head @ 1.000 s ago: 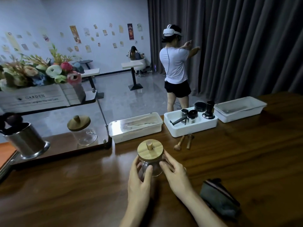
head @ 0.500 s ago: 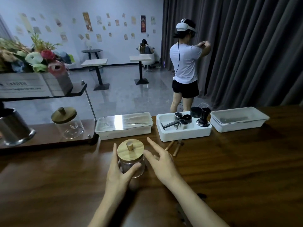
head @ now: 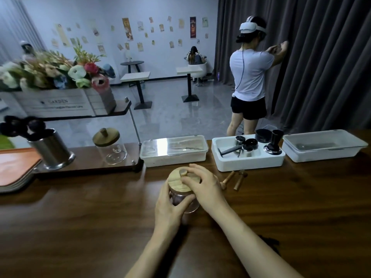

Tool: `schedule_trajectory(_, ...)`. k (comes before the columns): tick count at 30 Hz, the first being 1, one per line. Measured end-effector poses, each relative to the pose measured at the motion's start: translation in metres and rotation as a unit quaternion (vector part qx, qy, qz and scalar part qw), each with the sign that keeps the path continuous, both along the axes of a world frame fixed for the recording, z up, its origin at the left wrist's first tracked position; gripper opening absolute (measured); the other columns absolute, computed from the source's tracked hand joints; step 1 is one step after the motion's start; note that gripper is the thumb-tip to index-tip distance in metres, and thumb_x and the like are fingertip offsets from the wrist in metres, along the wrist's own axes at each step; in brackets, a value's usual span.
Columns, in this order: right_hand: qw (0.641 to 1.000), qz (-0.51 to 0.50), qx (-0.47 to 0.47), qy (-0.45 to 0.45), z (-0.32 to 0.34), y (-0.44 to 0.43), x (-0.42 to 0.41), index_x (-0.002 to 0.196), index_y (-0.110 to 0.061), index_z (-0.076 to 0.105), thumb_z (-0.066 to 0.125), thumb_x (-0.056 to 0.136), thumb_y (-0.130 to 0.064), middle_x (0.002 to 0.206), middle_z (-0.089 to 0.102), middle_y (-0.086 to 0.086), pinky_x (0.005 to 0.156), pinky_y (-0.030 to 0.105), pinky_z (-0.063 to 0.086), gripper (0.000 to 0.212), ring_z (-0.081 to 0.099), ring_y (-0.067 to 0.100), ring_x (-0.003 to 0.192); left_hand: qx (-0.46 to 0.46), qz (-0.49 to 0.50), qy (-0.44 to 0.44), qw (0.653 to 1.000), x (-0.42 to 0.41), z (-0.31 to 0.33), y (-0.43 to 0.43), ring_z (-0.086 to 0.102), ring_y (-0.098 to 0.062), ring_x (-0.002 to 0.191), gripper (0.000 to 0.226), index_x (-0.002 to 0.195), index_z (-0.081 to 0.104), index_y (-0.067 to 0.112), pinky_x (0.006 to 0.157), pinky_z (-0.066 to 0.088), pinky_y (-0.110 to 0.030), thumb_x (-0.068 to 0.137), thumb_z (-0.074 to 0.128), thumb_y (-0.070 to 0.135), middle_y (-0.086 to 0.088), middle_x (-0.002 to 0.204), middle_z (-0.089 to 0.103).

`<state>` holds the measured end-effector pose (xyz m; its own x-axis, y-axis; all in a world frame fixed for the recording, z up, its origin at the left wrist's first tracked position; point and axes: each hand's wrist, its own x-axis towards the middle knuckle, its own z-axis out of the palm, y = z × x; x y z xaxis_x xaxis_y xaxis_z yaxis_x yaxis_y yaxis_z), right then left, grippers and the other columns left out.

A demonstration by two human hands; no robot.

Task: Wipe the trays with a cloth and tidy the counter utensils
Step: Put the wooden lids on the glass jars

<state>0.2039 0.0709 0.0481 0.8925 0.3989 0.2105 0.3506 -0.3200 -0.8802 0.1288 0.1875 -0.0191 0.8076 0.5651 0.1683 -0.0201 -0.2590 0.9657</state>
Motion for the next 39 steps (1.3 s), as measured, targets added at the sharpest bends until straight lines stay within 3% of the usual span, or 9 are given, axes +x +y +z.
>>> schedule_trajectory(3,1.000,0.003,0.018,-0.011,-0.001,0.005,-0.001,0.115,-0.020,0.075,0.075,0.086,-0.022,0.127,0.060,-0.010,0.082,-0.007,0.028,0.029,0.053,-0.016,0.100,0.008,0.002,0.000,1.000,-0.002,-0.001,0.002,0.067,-0.014,0.116,0.080,0.134,0.056,0.044,0.100,0.054,-0.050,0.063,0.087,0.064,0.008,0.125,0.070)
schedule_trajectory(6,0.999,-0.001,0.044,-0.019,-0.001,0.008,0.000,0.109,-0.013,0.076,0.074,0.087,-0.016,0.112,0.062,-0.013,0.081,-0.004,0.033,0.023,0.050,-0.028,0.094,0.021,-0.004,0.005,1.000,0.000,-0.002,0.003,0.068,-0.013,0.113,0.074,0.132,0.056,0.043,0.098,0.054,-0.049,0.066,0.088,0.056,0.010,0.122,0.070)
schedule_trajectory(11,0.995,-0.042,0.085,-0.040,0.009,0.013,-0.004,0.095,-0.016,0.073,0.069,0.090,-0.019,0.083,0.069,-0.012,0.079,0.022,0.048,0.008,0.064,0.006,0.087,0.038,0.001,0.007,0.999,-0.001,-0.002,0.002,0.061,0.002,0.119,0.076,0.132,0.052,0.051,0.104,0.052,-0.041,0.063,0.084,0.061,0.022,0.125,0.065)
schedule_trajectory(13,0.988,-0.069,0.116,-0.073,0.027,0.009,0.012,0.105,-0.022,0.074,0.067,0.091,-0.028,0.086,0.071,-0.016,0.083,0.027,0.050,0.016,0.066,0.010,0.090,0.056,0.003,0.008,0.998,-0.002,0.001,0.002,0.052,0.014,0.122,0.076,0.128,0.045,0.059,0.108,0.048,-0.034,0.062,0.082,0.064,0.031,0.127,0.057)
schedule_trajectory(17,0.993,-0.036,0.065,-0.089,0.049,-0.004,0.057,0.106,-0.021,0.075,0.069,0.090,-0.031,0.105,0.071,-0.013,0.092,0.032,0.051,0.020,0.064,0.010,0.101,0.074,0.000,0.015,0.997,-0.011,-0.002,0.005,0.051,0.011,0.124,0.076,0.128,0.042,0.064,0.108,0.049,-0.036,0.063,0.082,0.065,0.031,0.129,0.055)
schedule_trajectory(23,0.997,-0.067,-0.030,-0.015,-0.028,0.000,0.056,0.100,-0.014,0.071,0.076,0.085,-0.022,0.105,0.060,-0.003,0.082,0.020,0.038,0.018,0.061,0.016,0.100,0.099,0.003,-0.001,0.995,-0.029,-0.004,0.003,0.053,0.005,0.128,0.080,0.133,0.039,0.066,0.104,0.052,-0.040,0.065,0.080,0.070,0.025,0.134,0.058)
schedule_trajectory(28,0.990,-0.085,-0.113,-0.014,-0.049,0.004,0.057,0.104,-0.019,0.071,0.072,0.088,-0.032,0.113,0.061,-0.003,0.087,0.030,0.043,0.021,0.059,0.017,0.103,0.120,0.001,0.000,0.993,-0.032,0.001,0.002,0.048,0.009,0.131,0.094,0.143,0.023,0.072,0.108,0.050,-0.035,0.066,0.077,0.069,0.023,0.142,0.054)
schedule_trajectory(31,0.984,-0.069,-0.161,-0.024,-0.053,0.004,0.054,0.103,-0.024,0.071,0.069,0.089,-0.035,0.116,0.060,-0.007,0.084,0.029,0.040,0.018,0.058,0.017,0.106,0.124,-0.001,-0.004,0.992,-0.032,-0.002,0.004,0.050,0.006,0.130,0.092,0.145,0.029,0.067,0.105,0.052,-0.040,0.067,0.078,0.066,0.028,0.139,0.053)
schedule_trajectory(39,0.986,-0.053,-0.147,-0.062,-0.038,-0.018,0.057,0.094,-0.028,0.075,0.066,0.089,-0.046,0.101,0.069,-0.015,0.071,0.024,0.037,0.021,0.060,0.007,0.091,0.131,0.003,-0.016,0.991,-0.030,-0.007,0.005,0.053,0.003,0.128,0.088,0.145,0.036,0.060,0.102,0.054,-0.041,0.068,0.079,0.065,0.027,0.138,0.054)
